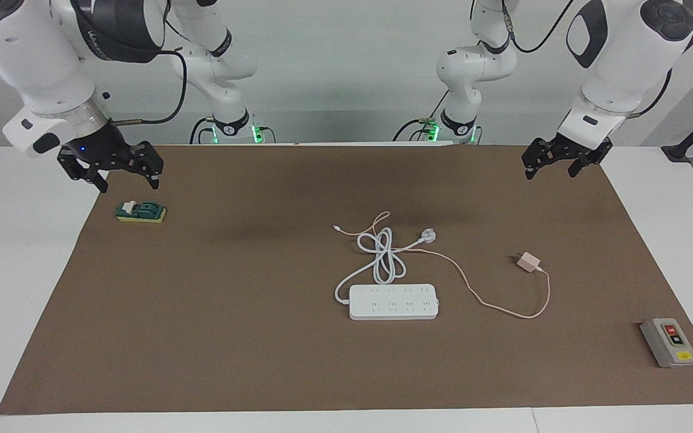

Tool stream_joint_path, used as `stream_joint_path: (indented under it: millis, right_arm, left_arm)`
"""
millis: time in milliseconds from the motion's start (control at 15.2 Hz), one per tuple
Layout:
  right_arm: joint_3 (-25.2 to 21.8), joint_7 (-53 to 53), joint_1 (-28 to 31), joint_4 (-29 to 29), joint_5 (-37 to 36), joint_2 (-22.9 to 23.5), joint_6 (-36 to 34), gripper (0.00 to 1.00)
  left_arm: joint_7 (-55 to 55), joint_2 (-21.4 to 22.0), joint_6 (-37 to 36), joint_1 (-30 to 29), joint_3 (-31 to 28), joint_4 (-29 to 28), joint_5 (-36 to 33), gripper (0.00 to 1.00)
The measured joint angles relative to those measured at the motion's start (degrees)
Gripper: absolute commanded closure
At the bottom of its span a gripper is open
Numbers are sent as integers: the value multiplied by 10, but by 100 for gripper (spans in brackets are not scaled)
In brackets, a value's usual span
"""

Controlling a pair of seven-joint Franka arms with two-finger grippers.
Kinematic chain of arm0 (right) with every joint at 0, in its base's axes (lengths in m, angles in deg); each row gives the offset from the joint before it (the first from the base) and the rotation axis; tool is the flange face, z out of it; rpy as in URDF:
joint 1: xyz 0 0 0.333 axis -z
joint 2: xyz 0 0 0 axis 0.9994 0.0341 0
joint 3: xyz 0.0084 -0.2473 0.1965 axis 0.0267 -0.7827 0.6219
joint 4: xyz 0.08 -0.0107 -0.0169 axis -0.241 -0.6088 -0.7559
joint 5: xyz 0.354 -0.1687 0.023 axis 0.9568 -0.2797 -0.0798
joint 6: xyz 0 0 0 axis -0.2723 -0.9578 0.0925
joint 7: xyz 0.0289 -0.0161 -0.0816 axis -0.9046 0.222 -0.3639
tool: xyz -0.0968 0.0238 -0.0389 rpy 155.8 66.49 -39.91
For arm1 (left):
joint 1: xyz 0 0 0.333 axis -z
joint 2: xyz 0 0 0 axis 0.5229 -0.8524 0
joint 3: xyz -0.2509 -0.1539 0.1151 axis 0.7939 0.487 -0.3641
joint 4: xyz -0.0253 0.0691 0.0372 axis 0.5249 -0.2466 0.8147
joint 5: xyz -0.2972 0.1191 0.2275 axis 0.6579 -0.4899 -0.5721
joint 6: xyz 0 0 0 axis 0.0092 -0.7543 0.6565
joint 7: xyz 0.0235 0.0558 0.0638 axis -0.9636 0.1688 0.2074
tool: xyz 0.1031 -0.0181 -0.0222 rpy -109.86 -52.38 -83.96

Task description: Unplug charger and place it aside

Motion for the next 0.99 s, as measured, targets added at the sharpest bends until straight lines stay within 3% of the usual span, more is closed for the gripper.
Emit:
stream_joint_path:
  millis: [197,460,985]
  right_arm:
    - [10,2,11,-63,-6,-42,22,0]
    - [94,19,77,-71,-6,-51,7,0]
    - [100,24,79,-71,-6,-53,-11,0]
  left_arm:
    - [2,7,0,0,1,-1,2,0]
    - [2,6,0,6,-5,-4,2,0]
    - [-34,-4,0,14,-25,-4,2,0]
